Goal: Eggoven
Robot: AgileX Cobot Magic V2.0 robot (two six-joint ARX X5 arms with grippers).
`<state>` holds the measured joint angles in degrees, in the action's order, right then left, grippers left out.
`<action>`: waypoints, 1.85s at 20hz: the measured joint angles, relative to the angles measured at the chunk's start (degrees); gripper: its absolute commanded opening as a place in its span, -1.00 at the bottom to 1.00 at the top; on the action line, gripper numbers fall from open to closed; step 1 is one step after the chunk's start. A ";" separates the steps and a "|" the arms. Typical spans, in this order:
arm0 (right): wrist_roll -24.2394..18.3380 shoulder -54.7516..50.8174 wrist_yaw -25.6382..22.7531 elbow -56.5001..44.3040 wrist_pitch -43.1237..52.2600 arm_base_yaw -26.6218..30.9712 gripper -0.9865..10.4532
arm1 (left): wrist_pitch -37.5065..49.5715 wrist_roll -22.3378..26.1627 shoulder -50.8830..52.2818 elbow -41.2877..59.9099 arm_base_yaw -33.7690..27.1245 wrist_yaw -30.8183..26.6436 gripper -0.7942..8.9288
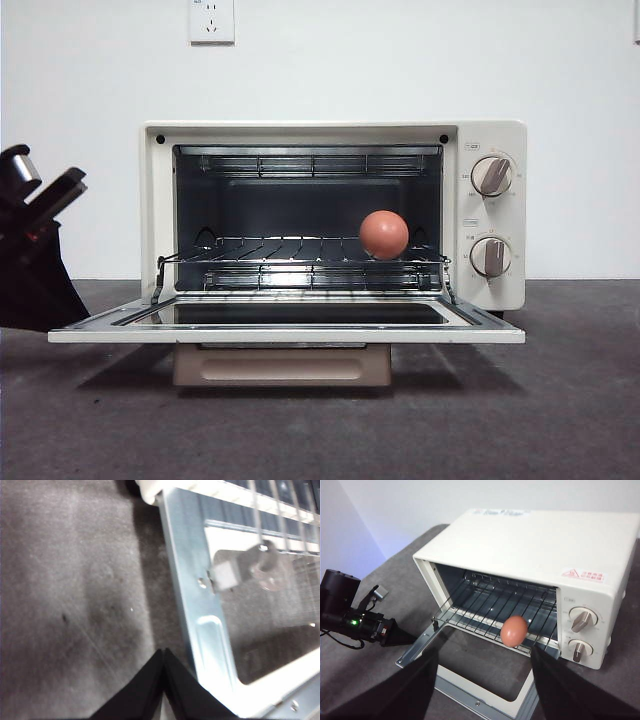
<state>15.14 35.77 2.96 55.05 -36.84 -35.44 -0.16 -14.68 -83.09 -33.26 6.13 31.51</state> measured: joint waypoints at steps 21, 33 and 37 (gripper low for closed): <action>0.33 0.09 -1.44 0.00 -1.86 -0.04 -0.31 | 33.14 -19.21 -5.88 0.31 -0.63 20.90 -0.82; 0.35 0.11 -1.44 0.00 -4.11 -0.04 -0.31 | 41.16 -27.32 -5.62 -2.38 -0.96 16.35 -0.82; 0.33 0.11 -1.44 0.00 -4.11 -0.04 -0.31 | 39.54 -27.87 -2.19 -2.38 -0.20 16.31 -0.82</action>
<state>15.46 35.88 1.52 55.05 -40.95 -35.48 39.38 -42.54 -85.27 -35.64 5.93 47.81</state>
